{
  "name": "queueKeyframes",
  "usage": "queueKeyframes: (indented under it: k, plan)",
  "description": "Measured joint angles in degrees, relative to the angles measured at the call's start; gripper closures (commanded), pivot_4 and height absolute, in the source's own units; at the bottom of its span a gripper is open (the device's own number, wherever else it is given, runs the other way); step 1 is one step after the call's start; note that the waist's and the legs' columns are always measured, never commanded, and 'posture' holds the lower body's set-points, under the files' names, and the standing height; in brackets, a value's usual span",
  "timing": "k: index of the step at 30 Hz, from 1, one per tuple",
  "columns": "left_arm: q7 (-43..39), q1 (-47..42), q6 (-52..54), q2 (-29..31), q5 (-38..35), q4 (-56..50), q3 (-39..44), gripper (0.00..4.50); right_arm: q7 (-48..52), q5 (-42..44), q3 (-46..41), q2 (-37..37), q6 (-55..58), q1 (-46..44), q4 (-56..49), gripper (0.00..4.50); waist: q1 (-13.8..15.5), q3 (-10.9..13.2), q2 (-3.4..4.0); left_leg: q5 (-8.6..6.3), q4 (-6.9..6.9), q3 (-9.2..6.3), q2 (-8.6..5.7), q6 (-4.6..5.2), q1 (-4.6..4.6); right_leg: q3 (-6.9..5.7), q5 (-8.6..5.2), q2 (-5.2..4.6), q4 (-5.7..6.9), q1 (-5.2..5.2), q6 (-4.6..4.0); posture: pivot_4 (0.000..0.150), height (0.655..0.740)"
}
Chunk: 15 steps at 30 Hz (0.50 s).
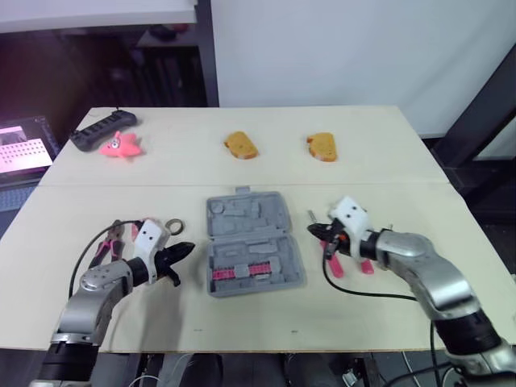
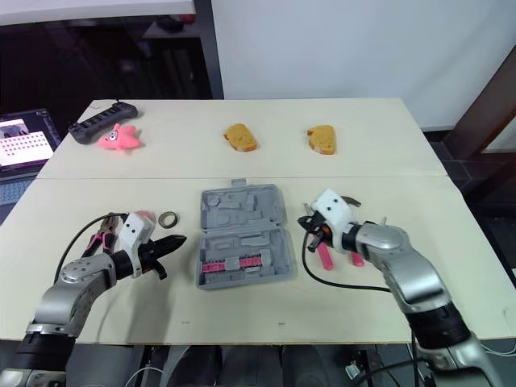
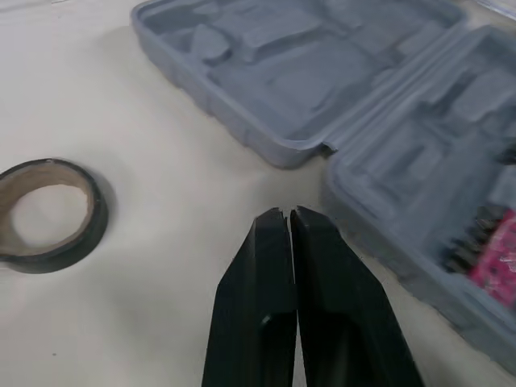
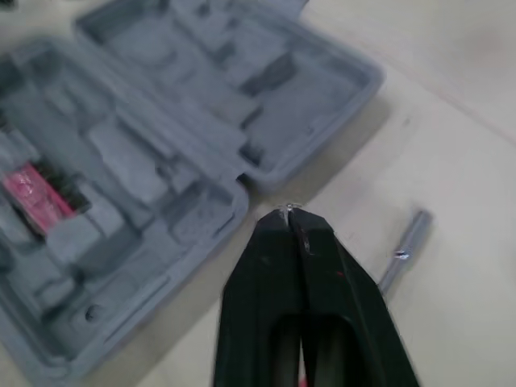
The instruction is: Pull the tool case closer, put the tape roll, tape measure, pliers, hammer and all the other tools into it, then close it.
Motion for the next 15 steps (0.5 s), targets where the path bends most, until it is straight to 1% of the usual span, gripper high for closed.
queueKeyframes:
  k: [4, 12, 15]
  plan:
    - [1.2, -1.4, -0.1, -0.3, 3.2, 1.6, -3.8, 4.50, -0.6, -5.2, 5.8, 2.4, 0.3, -4.3, 5.8, 4.48, 0.0, 0.0, 0.00, 0.00, 0.03, -0.02, 0.00, 0.00, -0.04, -0.02, 0.00, 0.00, 0.00, -0.01, 0.00, 0.150, 0.7400]
    - [2.0, -5.8, -3.3, -1.3, 8.5, 6.5, -7.8, 4.50, 0.3, -12.6, 11.0, 4.8, -1.9, -10.3, 16.7, 4.48, 0.3, 0.0, 0.02, -0.01, 0.27, -0.05, -0.01, 0.01, -0.09, -0.12, 0.01, -0.02, 0.02, 0.08, 0.00, 0.150, 0.7400]
    - [1.4, -7.5, -5.5, -1.3, 10.2, 8.4, -9.2, 4.50, 1.5, -14.0, 11.7, 6.0, -2.3, -11.7, 17.9, 4.48, 0.3, 0.0, 0.05, -0.01, 0.28, -0.07, -0.01, 0.02, -0.08, -0.14, 0.01, -0.02, 0.02, 0.11, 0.01, 0.150, 0.7400]
